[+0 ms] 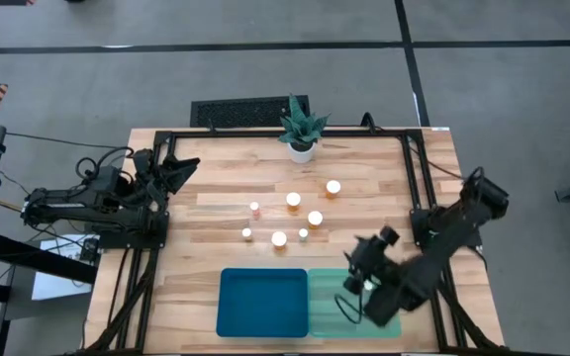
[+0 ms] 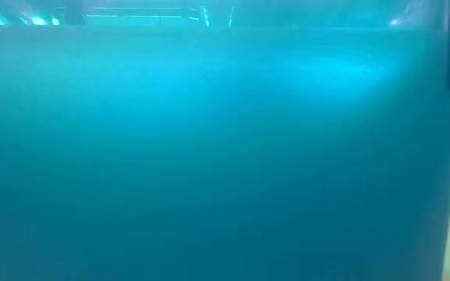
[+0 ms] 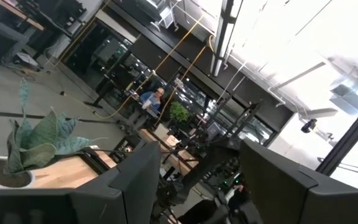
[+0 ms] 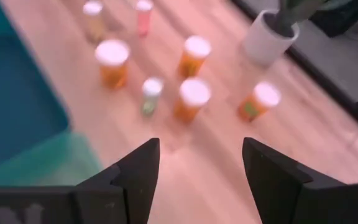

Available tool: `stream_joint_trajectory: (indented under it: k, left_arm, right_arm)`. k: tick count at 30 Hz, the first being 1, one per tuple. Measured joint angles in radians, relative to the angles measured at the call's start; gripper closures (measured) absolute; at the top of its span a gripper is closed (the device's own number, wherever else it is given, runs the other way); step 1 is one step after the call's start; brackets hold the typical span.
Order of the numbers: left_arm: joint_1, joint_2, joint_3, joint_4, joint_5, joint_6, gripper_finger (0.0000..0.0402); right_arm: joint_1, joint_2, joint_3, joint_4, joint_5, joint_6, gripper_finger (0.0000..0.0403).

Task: Pick and place medicine bottles into bin by pill shape (circle, oval)
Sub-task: Put the large orange pill bottle into the blue bin

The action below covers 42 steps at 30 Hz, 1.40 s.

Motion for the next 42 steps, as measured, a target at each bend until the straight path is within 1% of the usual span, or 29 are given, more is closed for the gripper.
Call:
stream_joint_trajectory:
  k: [3,6,8,10,12,15,18,22,25,29,32,35,42]
  left_arm:
    - [0.000,0.000,0.000,0.002,-0.003,0.000,0.0187]
    - [0.000,0.000,0.000,0.003,-0.005,0.004,0.0187]
    - [0.000,0.000,0.000,0.005,-0.005,0.020,0.0187]
    - [0.000,0.000,0.000,0.005,-0.005,0.028,0.0187]
    - [0.000,0.000,0.000,0.006,-0.005,0.036,0.0187]
    - [0.000,0.000,0.000,0.007,-0.006,0.046,0.0187]
    - [0.000,0.000,0.000,0.007,-0.009,0.046,0.0187]
    - [0.000,0.000,0.000,0.008,-0.009,0.046,0.0187]
    - [0.000,0.000,0.000,0.008,-0.009,0.046,0.0187]
    - [0.000,0.000,0.000,0.009,-0.008,0.048,0.0187]
    - [0.000,0.000,0.000,0.019,-0.008,0.059,0.0187]
    - [0.000,0.000,0.000,0.025,-0.008,0.072,0.0187]
    - [0.000,0.000,0.000,0.020,-0.008,0.072,0.0187]
  right_arm:
    - [-0.066,-0.080,0.000,0.028,0.026,-0.109,0.0163]
    - [-0.130,-0.163,-0.002,0.078,0.030,-0.222,0.0163]
    - [-0.170,-0.223,-0.023,0.152,0.031,-0.298,0.0163]
    - [-0.214,-0.282,-0.061,0.270,0.028,-0.391,0.0163]
    - [-0.262,-0.326,-0.105,0.428,-0.015,-0.523,0.0163]
    - [-0.339,-0.338,-0.169,0.648,-0.148,-0.715,0.0163]
    - [-0.408,-0.296,-0.206,0.816,-0.289,-0.857,0.0163]
    - [-0.475,-0.207,-0.208,0.951,-0.437,-1.011,0.0163]
    - [-0.515,-0.142,-0.209,1.068,-0.553,-1.078,0.0163]
    - [-0.549,-0.067,-0.209,1.171,-0.698,-1.136,0.0163]
    - [-0.557,-0.015,-0.209,1.230,-0.751,-1.204,0.0163]
    - [-0.556,0.028,-0.209,1.261,-0.756,-1.246,0.0163]
    - [-0.571,0.130,-0.209,1.313,-0.790,-1.251,0.0162]
